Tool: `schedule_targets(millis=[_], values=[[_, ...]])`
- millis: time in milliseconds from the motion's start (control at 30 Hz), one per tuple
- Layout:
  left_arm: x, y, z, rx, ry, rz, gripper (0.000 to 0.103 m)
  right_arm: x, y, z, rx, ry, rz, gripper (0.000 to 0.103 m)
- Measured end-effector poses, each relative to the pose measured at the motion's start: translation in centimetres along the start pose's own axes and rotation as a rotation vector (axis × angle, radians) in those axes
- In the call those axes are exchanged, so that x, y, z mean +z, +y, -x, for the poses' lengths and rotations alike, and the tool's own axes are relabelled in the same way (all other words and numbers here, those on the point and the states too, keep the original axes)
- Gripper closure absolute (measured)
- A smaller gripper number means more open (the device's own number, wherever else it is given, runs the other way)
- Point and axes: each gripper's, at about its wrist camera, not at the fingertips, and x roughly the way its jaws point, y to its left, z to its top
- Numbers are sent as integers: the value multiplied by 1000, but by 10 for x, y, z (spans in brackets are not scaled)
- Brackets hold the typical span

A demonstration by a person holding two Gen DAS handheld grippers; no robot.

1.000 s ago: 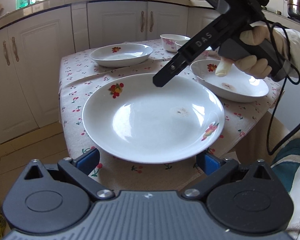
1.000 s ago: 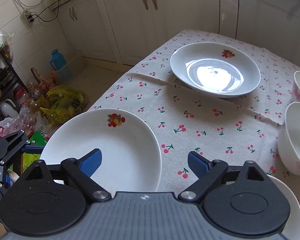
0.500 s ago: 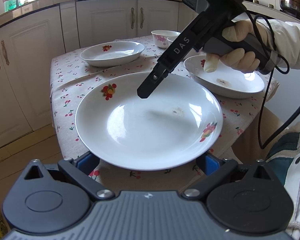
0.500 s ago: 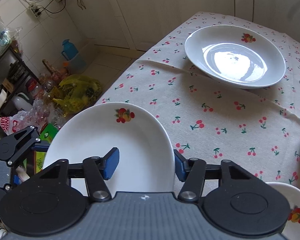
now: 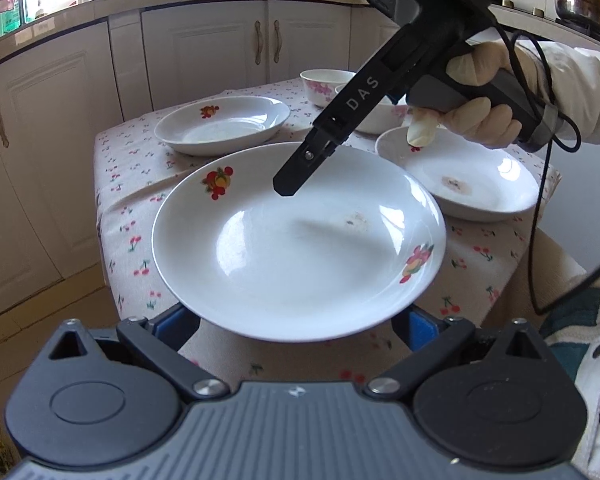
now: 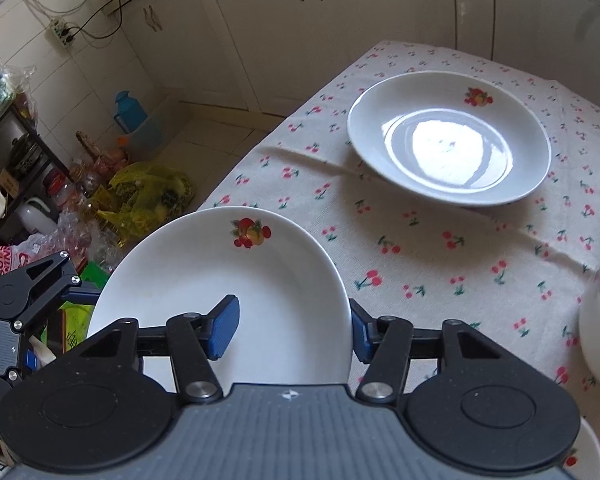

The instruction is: Organize plates and bowls

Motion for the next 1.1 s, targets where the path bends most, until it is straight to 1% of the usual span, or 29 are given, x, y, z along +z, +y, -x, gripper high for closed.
schedule_targets(millis=[167,367,567,900,967,1033,1100], values=[[11,10,-15,-10,-7,-22,2,9,-13,0,-26,-24,-22,40],[15,18,-32,-20,1,-35,2,17,-26,-7,-49,-31,-49,40],[18,24,-40,-29,7,-39,2,19,-32,-14,-59,-21,-63,40],[20,26,-45,-19,-1,-67,2,17,-40,-19,-79,-14,-74,40],[20,25,-46,-15,-2,-72,2,17,-40,-20,-67,-14,-83,37],[20,25,-46,-19,0,-67,2,18,-39,-21,-55,-14,-85,27],[20,25,-44,-23,0,-56,2,17,-35,-19,-55,-19,-63,22]])
